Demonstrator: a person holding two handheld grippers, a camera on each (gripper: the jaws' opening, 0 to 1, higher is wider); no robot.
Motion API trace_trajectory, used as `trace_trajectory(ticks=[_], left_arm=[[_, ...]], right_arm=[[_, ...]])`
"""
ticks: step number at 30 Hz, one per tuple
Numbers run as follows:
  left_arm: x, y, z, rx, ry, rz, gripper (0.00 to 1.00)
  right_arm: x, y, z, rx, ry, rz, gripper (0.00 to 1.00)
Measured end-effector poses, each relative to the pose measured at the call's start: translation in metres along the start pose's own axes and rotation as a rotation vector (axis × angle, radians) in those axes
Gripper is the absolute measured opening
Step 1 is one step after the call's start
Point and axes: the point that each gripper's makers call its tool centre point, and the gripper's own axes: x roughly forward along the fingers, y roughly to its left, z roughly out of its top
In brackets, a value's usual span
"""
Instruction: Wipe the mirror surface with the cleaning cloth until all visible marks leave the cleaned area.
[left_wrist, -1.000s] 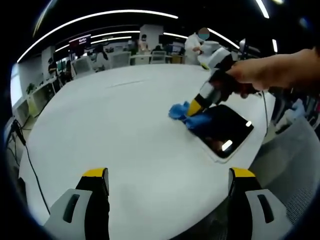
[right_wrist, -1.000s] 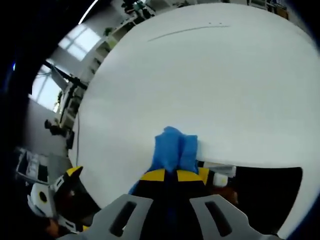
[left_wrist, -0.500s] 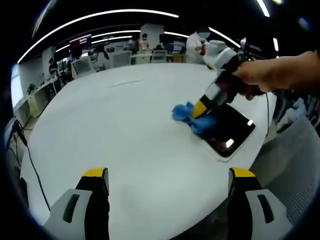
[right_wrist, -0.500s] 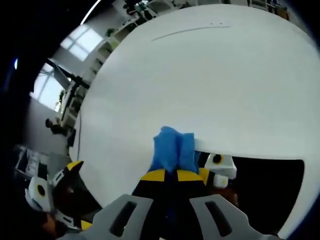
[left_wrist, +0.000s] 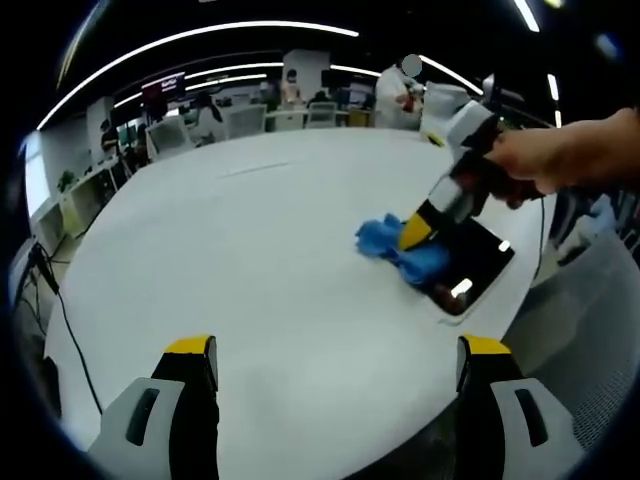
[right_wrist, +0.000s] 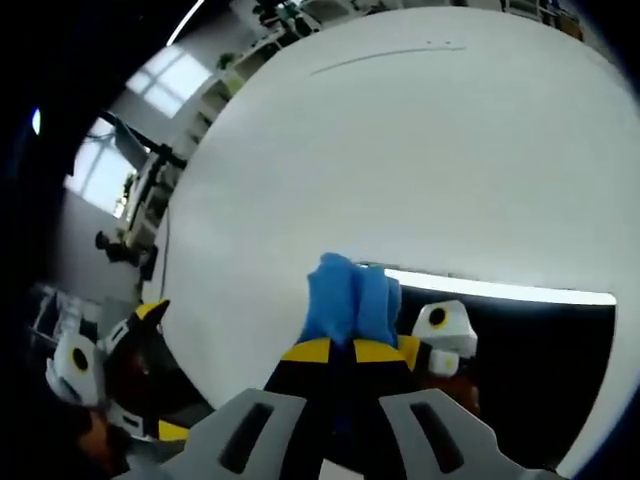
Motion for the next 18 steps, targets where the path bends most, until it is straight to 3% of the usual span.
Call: trace_trajectory(ticks=[3, 18], left_arm=[[0.0004, -0.0003, 0.0003, -0.002, -0.002, -0.003, 0.99], [-0.0018, -0.0009, -0.0002, -0.007, 0.0, 0.002, 0.99]], right_arm=[[-0.0035, 0.0055, -0.0073, -0.005, 0.004, 0.001, 0.0], [-0.0027, 0.0031, -0.0055, -0.045, -0.011, 0.015, 0.0]])
